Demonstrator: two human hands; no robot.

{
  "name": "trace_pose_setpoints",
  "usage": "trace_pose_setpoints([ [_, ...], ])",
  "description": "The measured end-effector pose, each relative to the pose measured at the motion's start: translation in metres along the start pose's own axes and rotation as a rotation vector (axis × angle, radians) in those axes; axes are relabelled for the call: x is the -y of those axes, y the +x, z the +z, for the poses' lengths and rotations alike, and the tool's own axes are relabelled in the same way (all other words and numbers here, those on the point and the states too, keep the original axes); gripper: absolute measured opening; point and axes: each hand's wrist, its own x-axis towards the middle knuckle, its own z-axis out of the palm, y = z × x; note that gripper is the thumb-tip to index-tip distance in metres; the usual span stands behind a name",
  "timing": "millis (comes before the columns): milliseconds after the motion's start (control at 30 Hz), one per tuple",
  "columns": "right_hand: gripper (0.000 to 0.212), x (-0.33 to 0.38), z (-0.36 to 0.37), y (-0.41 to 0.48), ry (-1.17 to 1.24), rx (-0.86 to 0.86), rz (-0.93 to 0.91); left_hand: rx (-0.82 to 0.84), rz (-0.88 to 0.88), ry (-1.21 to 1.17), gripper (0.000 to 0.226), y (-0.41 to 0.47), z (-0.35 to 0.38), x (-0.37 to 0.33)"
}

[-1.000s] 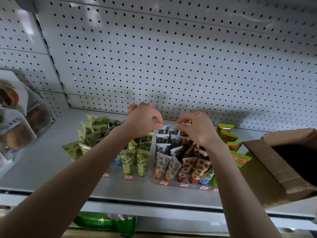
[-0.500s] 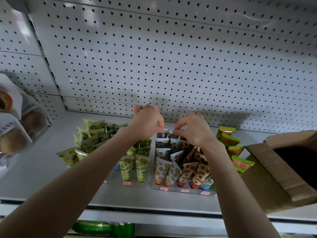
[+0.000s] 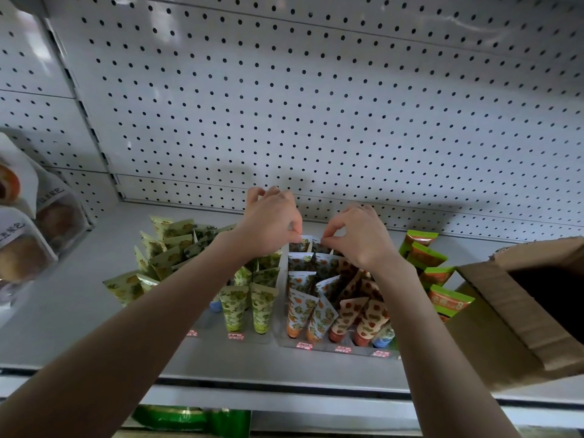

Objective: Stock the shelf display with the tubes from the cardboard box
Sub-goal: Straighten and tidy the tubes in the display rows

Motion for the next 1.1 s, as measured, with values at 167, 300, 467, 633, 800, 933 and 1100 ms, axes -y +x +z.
trace_pose_setpoints([
  [167, 0.005, 0.0, 0.001, 0.0, -0.01, 0.003, -0.011, -0.01, 0.019, 0.02, 0.014, -0.001, 0.0, 0.0],
  [300, 0.007, 0.001, 0.001, 0.001, -0.009, 0.017, -0.007, -0.009, 0.034, 0.031, 0.014, -0.002, 0.0, 0.0],
  [467, 0.013, 0.001, 0.002, 0.001, 0.001, 0.018, -0.002, -0.011, 0.026, 0.011, 0.012, -0.004, 0.0, 0.001],
  [633, 0.005, 0.001, 0.001, -0.002, 0.032, 0.009, 0.011, -0.025, 0.021, -0.02, 0.013, -0.006, 0.002, 0.001],
  [800, 0.01, 0.004, -0.003, -0.005, 0.034, 0.001, 0.012, -0.026, 0.006, -0.031, 0.015, -0.006, 0.003, 0.001],
  [933, 0.013, 0.004, -0.004, -0.007, 0.039, -0.002, 0.019, -0.014, 0.004, -0.021, 0.017, -0.007, 0.004, 0.002],
  [1100, 0.008, 0.003, -0.008, -0.01, 0.123, -0.048, 0.023, -0.035, -0.001, -0.1, 0.016, -0.009, -0.003, 0.001],
])
